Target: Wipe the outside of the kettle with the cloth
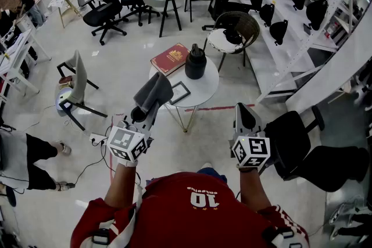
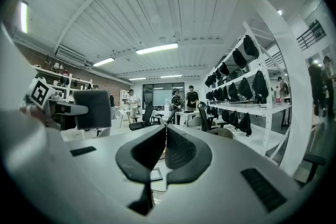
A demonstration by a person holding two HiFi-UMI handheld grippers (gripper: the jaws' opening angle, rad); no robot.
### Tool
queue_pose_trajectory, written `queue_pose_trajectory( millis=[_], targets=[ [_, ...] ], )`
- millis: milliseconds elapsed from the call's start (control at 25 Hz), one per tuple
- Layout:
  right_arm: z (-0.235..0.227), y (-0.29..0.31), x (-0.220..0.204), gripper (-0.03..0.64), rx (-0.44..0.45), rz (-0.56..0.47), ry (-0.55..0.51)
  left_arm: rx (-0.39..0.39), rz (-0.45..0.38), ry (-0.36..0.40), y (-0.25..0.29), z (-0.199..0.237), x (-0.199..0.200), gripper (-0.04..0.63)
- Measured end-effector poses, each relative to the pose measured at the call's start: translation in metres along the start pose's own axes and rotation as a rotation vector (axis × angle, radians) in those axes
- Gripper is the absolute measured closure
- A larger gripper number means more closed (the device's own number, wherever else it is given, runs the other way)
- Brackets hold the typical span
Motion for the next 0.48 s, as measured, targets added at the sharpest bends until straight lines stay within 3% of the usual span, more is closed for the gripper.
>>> queue_pose_trajectory(
  millis=[480],
  targets=[
    [0.013, -0.012, 0.002, 0.598, 0.004, 0.018, -0.017, -0.012, 0.0, -0.003, -0.012, -0.004, 0.002, 0.549]
  ],
)
Point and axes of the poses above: the fingertips, and each gripper's own axes: y forward along the fingers, z to its left, x out of its top, the point moved 6 cm from there along -y, backward along the fingers, and after that the axes turned 4 degrees about -y, right-handed, at the moved point
